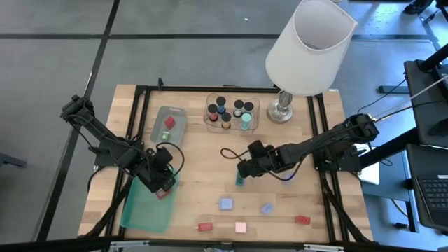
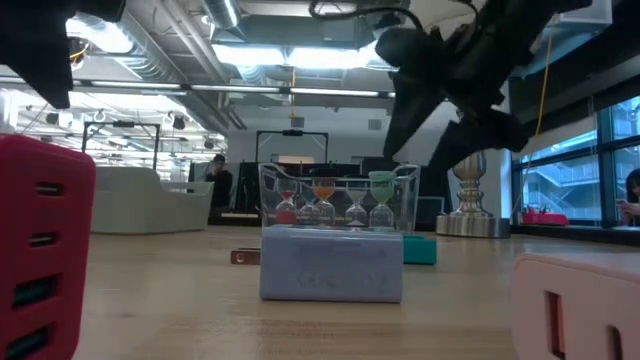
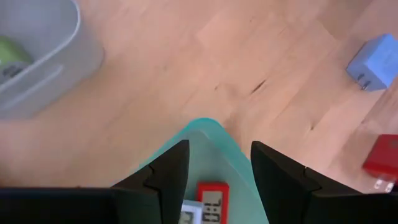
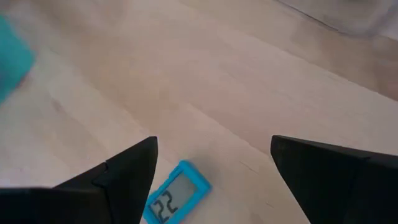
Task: Pick & Place Office items
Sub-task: Put the blue digital clock into the green bin
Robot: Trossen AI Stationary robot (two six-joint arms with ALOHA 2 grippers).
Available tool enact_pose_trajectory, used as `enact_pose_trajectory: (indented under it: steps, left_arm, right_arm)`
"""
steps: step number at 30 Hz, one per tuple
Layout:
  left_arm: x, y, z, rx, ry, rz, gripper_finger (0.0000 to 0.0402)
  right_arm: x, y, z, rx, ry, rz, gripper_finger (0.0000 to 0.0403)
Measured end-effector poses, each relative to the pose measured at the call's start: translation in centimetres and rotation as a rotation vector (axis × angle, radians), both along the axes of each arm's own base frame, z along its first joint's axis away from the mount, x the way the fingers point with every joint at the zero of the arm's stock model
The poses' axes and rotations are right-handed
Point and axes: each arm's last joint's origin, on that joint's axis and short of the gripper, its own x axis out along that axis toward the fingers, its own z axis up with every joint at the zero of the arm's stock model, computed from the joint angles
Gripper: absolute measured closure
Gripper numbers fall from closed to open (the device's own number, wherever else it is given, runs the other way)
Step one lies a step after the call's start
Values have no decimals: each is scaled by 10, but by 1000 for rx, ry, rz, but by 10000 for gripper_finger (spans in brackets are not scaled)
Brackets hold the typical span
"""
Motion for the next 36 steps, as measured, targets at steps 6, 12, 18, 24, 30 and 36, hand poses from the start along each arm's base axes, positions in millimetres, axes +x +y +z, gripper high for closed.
enact_pose_trajectory:
  steps: [6,12,18,24,30,36]
  left_arm:
    - [0,1,0,77,1,-105,233]
    - [1,2,1,141,-6,-162,233]
    - [1,2,1,147,-9,-161,233]
    - [3,6,2,198,-39,-126,233]
    - [7,12,2,205,-34,-99,233]
    - [11,18,2,225,-22,-101,233]
  right_arm:
    - [7,15,5,-91,-56,290,87]
    - [-1,33,2,-447,120,1064,87]
    - [4,23,-2,-436,100,1372,87]
    - [14,6,-19,-389,113,1495,87]
    - [24,1,-36,-476,163,1653,87]
    - [38,5,-45,-516,190,1761,87]
